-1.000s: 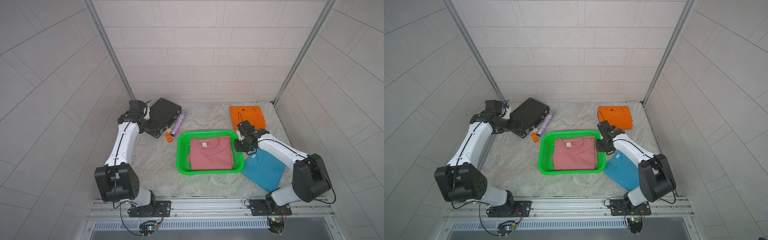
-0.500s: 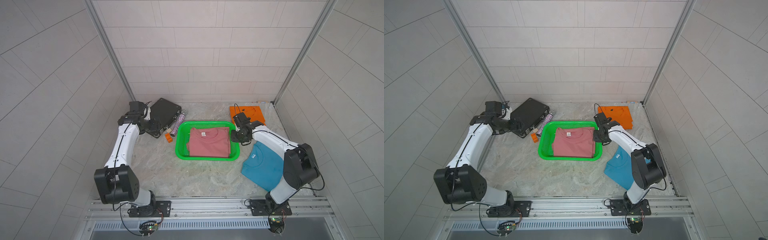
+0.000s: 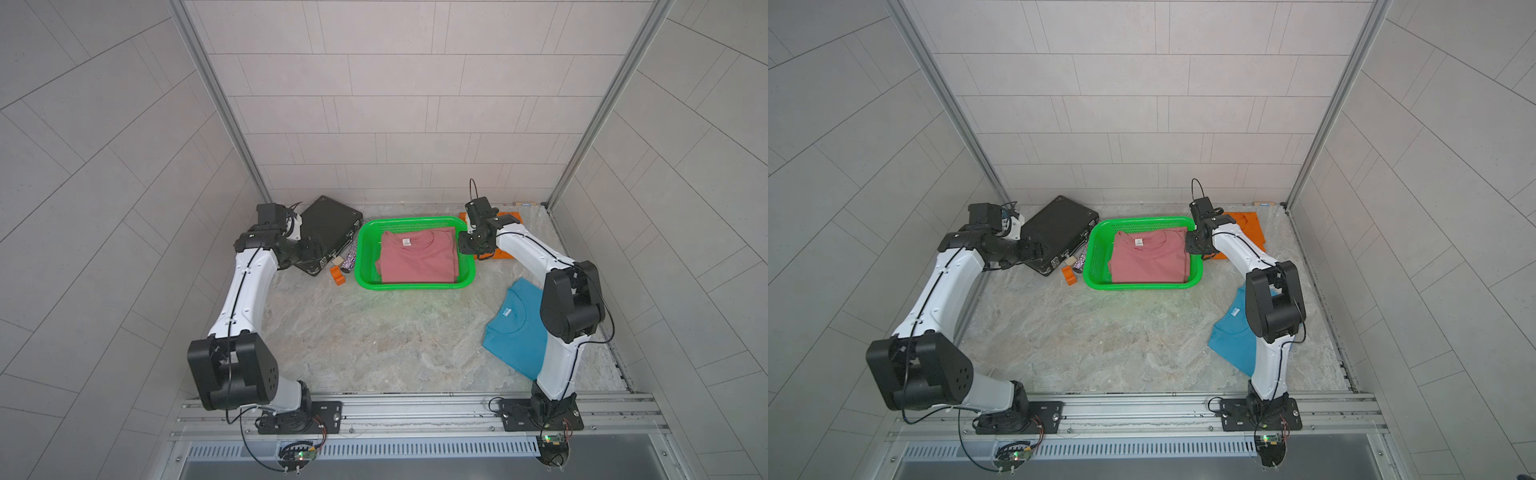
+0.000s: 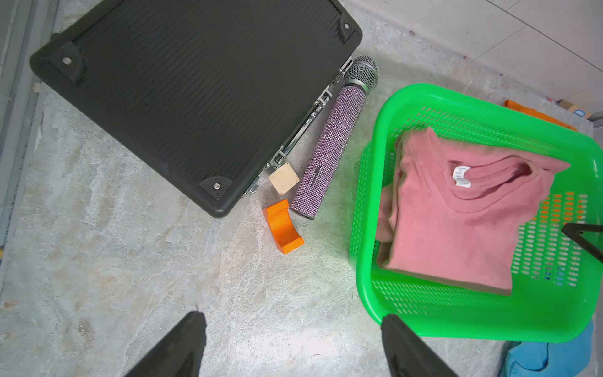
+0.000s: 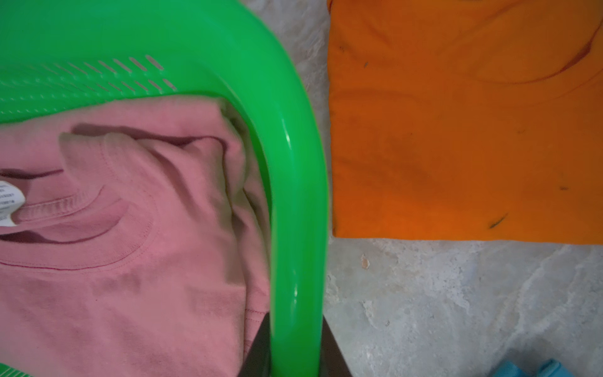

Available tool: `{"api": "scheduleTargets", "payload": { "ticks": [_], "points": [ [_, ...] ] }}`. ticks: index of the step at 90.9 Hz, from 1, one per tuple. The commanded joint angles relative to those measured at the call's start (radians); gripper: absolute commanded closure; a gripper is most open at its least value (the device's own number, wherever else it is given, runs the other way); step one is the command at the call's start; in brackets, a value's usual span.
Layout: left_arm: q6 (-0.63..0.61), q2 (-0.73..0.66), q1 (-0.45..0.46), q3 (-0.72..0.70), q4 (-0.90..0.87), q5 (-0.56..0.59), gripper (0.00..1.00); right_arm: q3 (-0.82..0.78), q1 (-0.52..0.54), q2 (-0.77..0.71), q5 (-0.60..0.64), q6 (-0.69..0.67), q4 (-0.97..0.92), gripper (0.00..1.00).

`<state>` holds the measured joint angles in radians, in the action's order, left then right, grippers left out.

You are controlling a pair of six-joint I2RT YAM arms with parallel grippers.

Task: Put the folded t-shirts into the basket
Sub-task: Move the bin to the center of the board, then move the T-shirt to the center of the board.

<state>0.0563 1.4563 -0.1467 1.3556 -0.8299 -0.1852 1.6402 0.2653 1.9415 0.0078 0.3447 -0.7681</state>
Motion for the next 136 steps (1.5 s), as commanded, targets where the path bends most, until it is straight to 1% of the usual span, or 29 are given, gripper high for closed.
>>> {"api": "scheduleTargets", "payload": {
  "ticks": [1, 17, 34, 47, 57, 61, 65, 72, 78, 81, 85, 89, 95, 101, 103, 104, 105, 107, 112, 120, 129, 136],
  "points": [
    [-0.006, -0.010, -0.007, -0.007, 0.001, -0.076, 0.15, 0.073, -0.028, 0.058, -0.079, -0.072, 0.043, 0.83],
    [0.002, 0.021, 0.004, 0.038, -0.027, -0.169, 0.14, 0.177, -0.072, 0.148, -0.133, -0.062, 0.034, 0.82],
    [-0.017, 0.018, 0.051, 0.069, -0.044, -0.170, 0.14, 0.275, -0.104, 0.197, -0.166, -0.086, 0.017, 0.81],
    [-0.025, 0.001, 0.090, 0.068, -0.056, -0.169, 0.14, 0.303, -0.130, 0.192, -0.216, -0.085, 0.013, 0.62],
    [-0.037, -0.018, 0.105, 0.060, -0.072, -0.177, 0.13, 0.272, -0.132, 0.126, -0.242, -0.087, -0.016, 0.50],
    [-0.045, -0.027, 0.110, 0.059, -0.081, -0.166, 0.13, 0.230, -0.132, 0.076, -0.260, -0.081, -0.012, 0.46],
    [-0.056, -0.034, 0.115, 0.061, -0.094, -0.152, 0.13, 0.177, -0.131, 0.016, -0.278, -0.070, -0.008, 0.45],
    [-0.098, -0.039, 0.124, 0.074, -0.133, -0.153, 0.12, 0.065, -0.132, -0.109, -0.270, -0.037, 0.004, 0.42],
    [-0.165, -0.040, 0.140, 0.096, -0.193, -0.165, 0.11, -0.045, -0.132, -0.226, -0.247, -0.004, 0.009, 0.41],
    [-0.226, -0.037, 0.156, 0.109, -0.229, -0.171, 0.09, -0.101, -0.130, -0.293, -0.236, 0.011, 0.012, 0.41],
    [-0.330, -0.030, 0.193, 0.132, -0.309, -0.166, 0.06, -0.184, -0.129, -0.365, -0.210, 0.033, 0.014, 0.40],
    [-0.403, -0.023, 0.247, 0.139, -0.376, -0.121, 0.04, -0.277, -0.127, -0.447, -0.168, 0.064, 0.008, 0.39],
    [-0.466, -0.017, 0.330, 0.118, -0.428, -0.035, 0.02, -0.430, -0.125, -0.584, -0.094, 0.150, 0.007, 0.38],
    [-0.488, -0.013, 0.403, 0.089, -0.444, 0.006, 0.00, -0.582, -0.125, -0.717, -0.088, 0.207, 0.023, 0.36],
    [-0.487, -0.012, 0.423, 0.078, -0.440, 0.010, 0.00, -0.628, -0.123, -0.755, -0.086, 0.218, 0.021, 0.12],
    [-0.484, -0.013, 0.431, 0.073, -0.436, 0.010, 0.00, -0.648, -0.123, -0.772, -0.084, 0.223, 0.019, 0.06],
    [-0.483, -0.013, 0.438, 0.067, -0.434, 0.010, 0.00, -0.666, -0.121, -0.790, -0.081, 0.231, 0.015, 0.03],
    [-0.479, -0.012, 0.456, 0.057, -0.428, 0.013, 0.00, -0.700, -0.119, -0.830, -0.077, 0.243, 0.008, 0.01],
    [-0.474, -0.008, 0.493, 0.040, -0.419, 0.044, 0.00, -0.776, -0.114, -0.908, -0.071, 0.261, -0.023, 0.00],
    [-0.475, 0.006, 0.545, 0.030, -0.422, 0.094, 0.00, -0.852, -0.099, -1.000, -0.086, 0.300, -0.107, 0.00],
    [-0.477, 0.019, 0.554, 0.034, -0.427, 0.078, 0.00, -0.927, -0.057, -1.062, -0.131, 0.381, -0.183, 0.00],
    [-0.485, 0.029, 0.553, 0.046, -0.440, 0.067, 0.00, -0.976, 0.003, -1.091, -0.159, 0.462, -0.195, 0.00]
  ]
}}
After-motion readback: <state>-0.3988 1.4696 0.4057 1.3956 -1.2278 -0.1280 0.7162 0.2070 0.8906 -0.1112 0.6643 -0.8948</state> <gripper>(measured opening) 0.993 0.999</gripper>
